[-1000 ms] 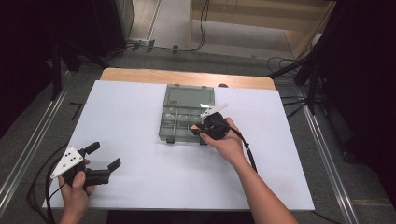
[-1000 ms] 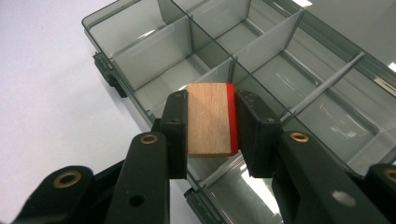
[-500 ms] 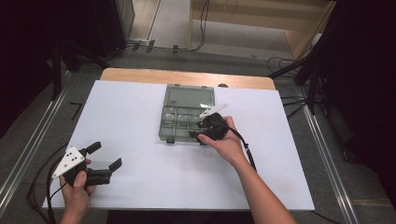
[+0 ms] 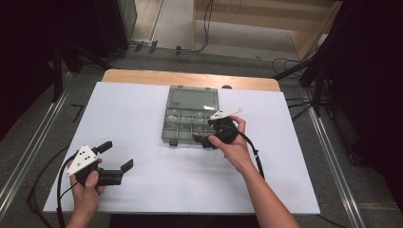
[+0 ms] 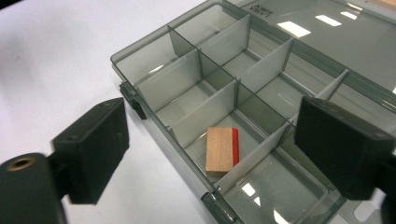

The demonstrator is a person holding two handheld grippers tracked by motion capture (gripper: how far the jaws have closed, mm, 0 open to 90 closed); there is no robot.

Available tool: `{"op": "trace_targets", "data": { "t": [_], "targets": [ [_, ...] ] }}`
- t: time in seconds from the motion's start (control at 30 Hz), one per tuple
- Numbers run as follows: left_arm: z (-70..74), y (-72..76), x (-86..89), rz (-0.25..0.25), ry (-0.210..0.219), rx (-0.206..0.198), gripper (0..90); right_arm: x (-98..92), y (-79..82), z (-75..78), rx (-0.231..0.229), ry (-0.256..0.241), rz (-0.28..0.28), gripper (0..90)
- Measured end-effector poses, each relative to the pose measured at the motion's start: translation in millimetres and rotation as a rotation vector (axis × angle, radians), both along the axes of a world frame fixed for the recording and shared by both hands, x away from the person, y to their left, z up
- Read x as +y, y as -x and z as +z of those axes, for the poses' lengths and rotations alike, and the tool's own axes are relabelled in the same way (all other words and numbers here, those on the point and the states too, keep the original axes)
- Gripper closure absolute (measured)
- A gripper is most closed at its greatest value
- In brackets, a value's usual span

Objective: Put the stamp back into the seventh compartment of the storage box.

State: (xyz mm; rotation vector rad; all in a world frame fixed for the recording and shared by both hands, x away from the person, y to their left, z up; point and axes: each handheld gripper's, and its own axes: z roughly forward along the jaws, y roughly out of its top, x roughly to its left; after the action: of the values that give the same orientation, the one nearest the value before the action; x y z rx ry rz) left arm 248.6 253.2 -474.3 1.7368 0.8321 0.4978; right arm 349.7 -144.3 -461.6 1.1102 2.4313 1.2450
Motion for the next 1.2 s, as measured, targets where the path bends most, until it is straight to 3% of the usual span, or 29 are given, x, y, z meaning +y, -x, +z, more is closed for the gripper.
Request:
{"op": "trace_targets", "data": {
  "t": [0.1, 0.2, 0.6, 1.2],
  "targets": [
    [1.5, -2.7, -2.0, -0.008, 0.001, 0.001, 0.0, -3.1, 2.7, 2.9, -0.013, -0.007, -0.011, 8.5],
    [4.8, -4.6, -2.6, -0.003, 0.003, -0.008, 0.0, -6.2, 5.7, 5.8, -0.032, -0.014, -0.007, 0.0],
    [15.6, -13.3, -16.7, -0.013, -0.009, -0.017, 0.0, -20.6, 13.4, 6.4, -0.062, -0.005, -0.054, 0.0],
    [21.5, -35.8, -42.7, -0.074, 0.002, -0.003, 0.0, -52.2, 16.0, 0.5, -0.063, -0.062, -0.129, 0.0]
  ]
}}
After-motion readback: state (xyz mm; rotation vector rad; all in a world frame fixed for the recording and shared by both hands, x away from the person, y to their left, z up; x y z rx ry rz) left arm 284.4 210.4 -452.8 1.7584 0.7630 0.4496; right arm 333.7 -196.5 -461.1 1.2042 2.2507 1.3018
